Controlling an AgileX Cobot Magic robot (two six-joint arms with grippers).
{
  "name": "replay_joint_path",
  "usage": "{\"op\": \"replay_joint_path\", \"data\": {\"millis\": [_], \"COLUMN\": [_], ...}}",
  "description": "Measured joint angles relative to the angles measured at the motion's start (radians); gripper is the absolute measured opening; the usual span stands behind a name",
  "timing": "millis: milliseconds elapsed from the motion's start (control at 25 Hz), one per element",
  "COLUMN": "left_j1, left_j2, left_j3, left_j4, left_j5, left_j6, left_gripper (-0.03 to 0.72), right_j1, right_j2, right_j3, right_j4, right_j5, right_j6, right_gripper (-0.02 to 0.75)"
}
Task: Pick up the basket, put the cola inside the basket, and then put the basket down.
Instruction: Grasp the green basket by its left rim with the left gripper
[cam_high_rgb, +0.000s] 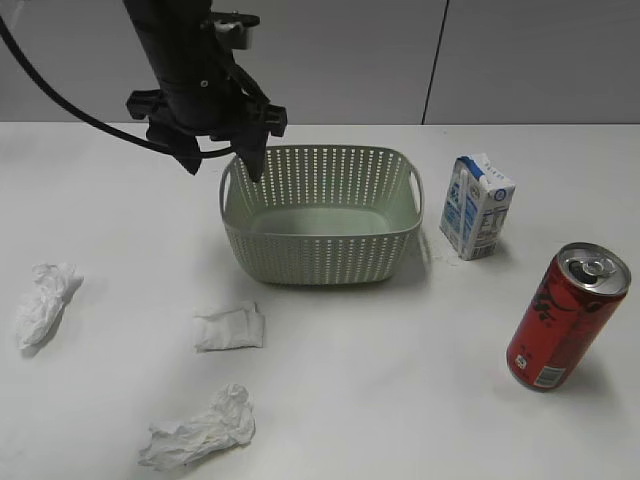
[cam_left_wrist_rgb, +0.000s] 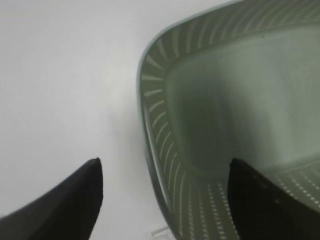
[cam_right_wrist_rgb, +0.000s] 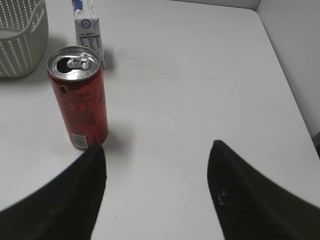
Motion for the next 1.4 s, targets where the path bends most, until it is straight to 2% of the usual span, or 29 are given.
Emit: {"op": "replay_joint_path", "data": {"millis": [480, 720, 1080, 1400], "left_j1": [0.000, 0.013, 0.033, 0.034], "left_j2": [0.156, 0.189, 0.199, 0.199], "left_j3": [-0.074, -0.075, -0.084, -0.085], "left_j4": [0.047, 0.027, -0.009, -0.023], "left_j5": [0.024, 0.032, 0.026, 0.025], "left_j6": [-0.171, -0.185, -0.185, -0.185], "left_gripper": [0.573, 0.456, 0.392, 0.215], "right_j1": [0.000, 0.000, 0.000, 0.000], "right_j2": [0.000, 0.000, 0.000, 0.000], "right_j3": [0.000, 0.000, 0.000, 0.000], "right_j4": [0.000, 0.000, 0.000, 0.000], "right_j5": [0.000, 0.000, 0.000, 0.000], "right_j6": [0.000, 0.001, 0.000, 0.000], "right_gripper": [0.486, 0.485, 0.484, 0.484]}}
